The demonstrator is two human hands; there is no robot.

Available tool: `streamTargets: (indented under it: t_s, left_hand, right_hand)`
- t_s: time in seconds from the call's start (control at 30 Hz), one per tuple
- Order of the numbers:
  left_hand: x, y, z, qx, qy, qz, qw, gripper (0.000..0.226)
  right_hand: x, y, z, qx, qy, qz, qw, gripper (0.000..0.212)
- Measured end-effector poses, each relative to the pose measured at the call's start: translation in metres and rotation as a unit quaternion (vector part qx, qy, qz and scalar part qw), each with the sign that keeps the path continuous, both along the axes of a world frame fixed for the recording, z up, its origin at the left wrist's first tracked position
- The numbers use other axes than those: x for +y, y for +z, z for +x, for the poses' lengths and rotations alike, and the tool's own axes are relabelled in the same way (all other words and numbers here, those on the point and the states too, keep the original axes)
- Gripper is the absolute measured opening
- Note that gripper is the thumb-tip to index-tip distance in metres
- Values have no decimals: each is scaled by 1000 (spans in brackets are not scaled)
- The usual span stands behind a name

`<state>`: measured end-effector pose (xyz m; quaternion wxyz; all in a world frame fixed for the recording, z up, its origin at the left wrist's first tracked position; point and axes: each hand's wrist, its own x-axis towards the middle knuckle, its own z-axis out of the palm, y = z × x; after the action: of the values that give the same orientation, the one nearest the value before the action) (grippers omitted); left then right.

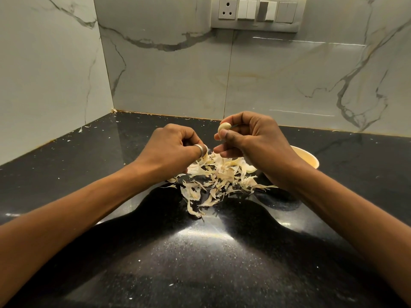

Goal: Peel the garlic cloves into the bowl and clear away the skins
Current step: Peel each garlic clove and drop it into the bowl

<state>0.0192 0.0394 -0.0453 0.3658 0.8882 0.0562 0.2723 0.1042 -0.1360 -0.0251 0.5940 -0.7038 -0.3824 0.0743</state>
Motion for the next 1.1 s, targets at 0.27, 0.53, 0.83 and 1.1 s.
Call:
streamTargets:
  t_s: [0.27, 0.53, 0.83, 1.1]
  left_hand:
    - [1, -1, 0, -138, 37, 125, 982, 5]
    - [-5, -3, -1, -200, -13, 183, 962, 13]
    - [-4, -4, 0, -185, -23, 194, 963, 19]
    - [-3, -5, 0, -183, -20, 215, 959, 19]
  right_hand:
    - [2, -3, 0, -60, -22, -43, 997, 15]
    - [5, -11, 1, -206, -56, -84, 973, 14]
    - [6, -14, 2, -280, -75, -94, 952, 13]
    - [7, -18, 1, -339, -79, -94, 933, 9]
